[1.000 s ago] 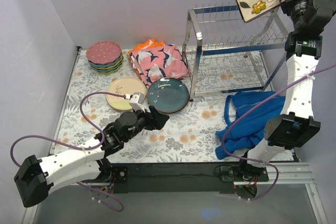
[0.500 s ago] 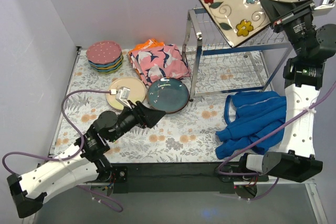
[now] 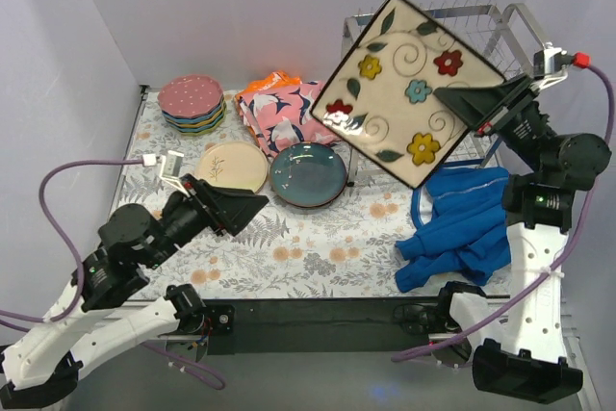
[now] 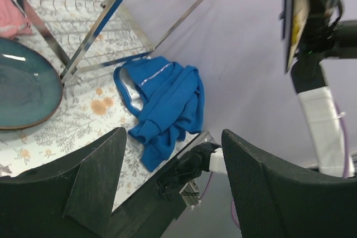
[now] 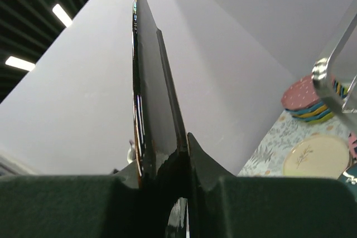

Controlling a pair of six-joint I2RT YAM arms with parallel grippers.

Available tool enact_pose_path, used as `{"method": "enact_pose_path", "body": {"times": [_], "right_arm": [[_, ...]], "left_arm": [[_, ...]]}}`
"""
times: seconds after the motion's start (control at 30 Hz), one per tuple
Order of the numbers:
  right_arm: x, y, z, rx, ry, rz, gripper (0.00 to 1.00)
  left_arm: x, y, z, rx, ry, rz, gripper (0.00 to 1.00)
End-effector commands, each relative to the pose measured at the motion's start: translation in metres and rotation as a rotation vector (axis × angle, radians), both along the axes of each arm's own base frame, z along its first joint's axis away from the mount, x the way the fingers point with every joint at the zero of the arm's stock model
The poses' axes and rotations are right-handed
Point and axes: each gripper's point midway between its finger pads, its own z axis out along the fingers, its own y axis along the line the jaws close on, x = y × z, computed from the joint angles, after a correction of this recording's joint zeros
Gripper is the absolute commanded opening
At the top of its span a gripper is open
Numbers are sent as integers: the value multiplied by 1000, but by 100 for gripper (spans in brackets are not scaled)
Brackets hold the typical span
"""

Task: Unload the plates from the dish rack
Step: Place the plate at the center of the board.

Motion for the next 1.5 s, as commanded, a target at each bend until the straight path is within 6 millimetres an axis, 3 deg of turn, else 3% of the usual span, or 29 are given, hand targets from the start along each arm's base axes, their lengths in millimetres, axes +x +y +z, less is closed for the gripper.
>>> {"method": "enact_pose_path", "body": {"times": [0.0,0.03,0.07,0.2,0.3,0.4,0.47,0.53,0.7,0.8,0.83,0.87,0.93,0.97,1.1,1.2,1.27,1.3,1.33,1.37,1.4,1.43,1.47], "right_arm": [[-65,24,12,-32,-168,122,1],[-60,25,-8,-37,-130,130,1],[-72,29,-14,-49,-141,147,1],[-61,40,-68,-101,-34,194,1],[-58,50,-99,-127,11,255,1],[-59,63,-128,-154,35,318,1],[-66,72,-140,-171,19,349,1],[-66,78,-167,-173,65,369,1],[-75,101,-229,-178,136,431,1],[-81,119,-244,-176,139,461,1],[-73,127,-256,-191,154,430,1],[-82,138,-260,-201,146,467,1],[-74,152,-268,-231,137,439,1],[-80,161,-269,-241,124,451,1],[-65,185,-260,-254,75,371,1],[-54,214,-252,-253,52,354,1],[-43,240,-248,-260,58,369,1],[-35,256,-264,-286,86,387,1],[-34,267,-258,-275,70,407,1],[-29,279,-239,-247,17,418,1],[-22,295,-254,-272,40,443,1],[-18,304,-255,-272,44,453,1],[-11,316,-237,-244,21,462,1]], "left_arm": [[-11,24,14,89,-12,24,67],[-11,27,12,108,-1,29,67],[-13,32,20,99,-11,39,67],[-16,43,29,106,-30,61,67],[-8,43,21,154,-11,94,67],[-2,27,-3,202,50,62,67],[-7,14,-8,182,69,4,67],[-8,9,-14,177,93,-12,67],[-12,13,-12,162,78,-17,67],[-6,19,-20,200,92,29,67],[-5,21,-20,203,90,38,67],[-5,23,-14,195,78,42,67],[-7,24,-5,189,60,35,67],[-10,25,5,174,45,27,67],[-15,24,19,165,11,-4,67],[-20,21,30,141,-13,-36,67],[-26,21,39,99,-24,-57,67],[-28,21,42,86,-27,-65,67],[-30,23,45,71,-31,-70,67],[-32,24,49,61,-41,-73,67],[-34,26,52,54,-49,-74,67],[-33,30,54,53,-53,-57,67],[-34,33,52,60,-50,-53,67]]}}
